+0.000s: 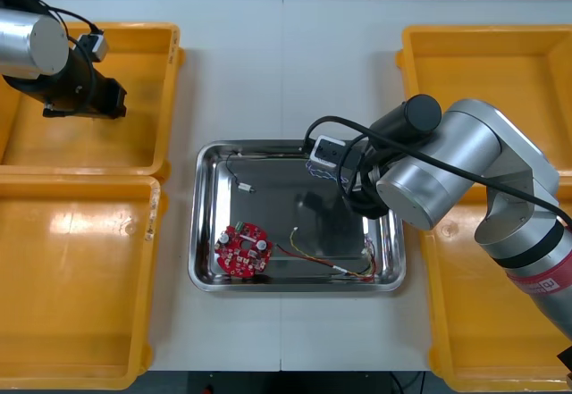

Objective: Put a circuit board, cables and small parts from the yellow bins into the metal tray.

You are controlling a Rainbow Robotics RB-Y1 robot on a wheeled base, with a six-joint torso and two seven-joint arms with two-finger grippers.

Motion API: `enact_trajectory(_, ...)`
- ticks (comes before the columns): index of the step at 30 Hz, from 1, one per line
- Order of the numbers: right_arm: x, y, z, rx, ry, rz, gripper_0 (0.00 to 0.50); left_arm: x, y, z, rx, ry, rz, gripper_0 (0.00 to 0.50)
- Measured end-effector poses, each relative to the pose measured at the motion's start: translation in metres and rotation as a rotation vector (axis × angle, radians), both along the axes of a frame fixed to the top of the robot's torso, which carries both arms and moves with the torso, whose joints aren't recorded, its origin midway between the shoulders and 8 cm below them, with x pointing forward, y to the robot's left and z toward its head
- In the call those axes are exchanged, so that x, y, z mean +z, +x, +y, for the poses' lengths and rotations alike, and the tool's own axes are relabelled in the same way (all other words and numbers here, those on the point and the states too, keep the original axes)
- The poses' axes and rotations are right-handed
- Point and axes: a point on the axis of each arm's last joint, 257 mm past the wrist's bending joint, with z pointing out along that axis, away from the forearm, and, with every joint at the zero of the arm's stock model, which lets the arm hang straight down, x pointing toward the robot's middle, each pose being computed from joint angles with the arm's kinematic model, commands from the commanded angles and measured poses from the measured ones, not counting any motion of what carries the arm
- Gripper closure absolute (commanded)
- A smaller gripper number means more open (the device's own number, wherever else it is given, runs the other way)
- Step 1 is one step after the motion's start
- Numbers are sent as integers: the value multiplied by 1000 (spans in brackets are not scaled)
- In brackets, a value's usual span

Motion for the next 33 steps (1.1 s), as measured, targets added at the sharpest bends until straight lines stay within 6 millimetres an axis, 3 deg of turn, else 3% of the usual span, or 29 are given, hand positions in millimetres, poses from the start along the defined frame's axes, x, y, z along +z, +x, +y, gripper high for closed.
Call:
enact_trajectory(8,0,1,-1,-1,-10,-8,0,-4,4,-14,-19,-8,-9,0)
enact_trajectory(17,0,2,-3,-5,-16,-10,0,0,13,-11,-16,3,-50,0)
enact_trajectory(23,-3,-12,-25,-53,-89,72,0,-3,14,-3,4,3,-53,0)
enact_trajectory(29,20,-22,-40,-108,-100,167,0,-5,13,1,13,3,-48,12)
enact_trajectory(30,25,-23,-43,-117,-95,181,0,-5,13,1,13,3,-48,65)
enact_trajectory(32,37,-24,-46,-131,-80,198,0,-5,13,1,13,3,-48,492)
enact_trajectory(33,44,-22,-46,-135,-65,197,0,-5,13,1,13,3,-48,498)
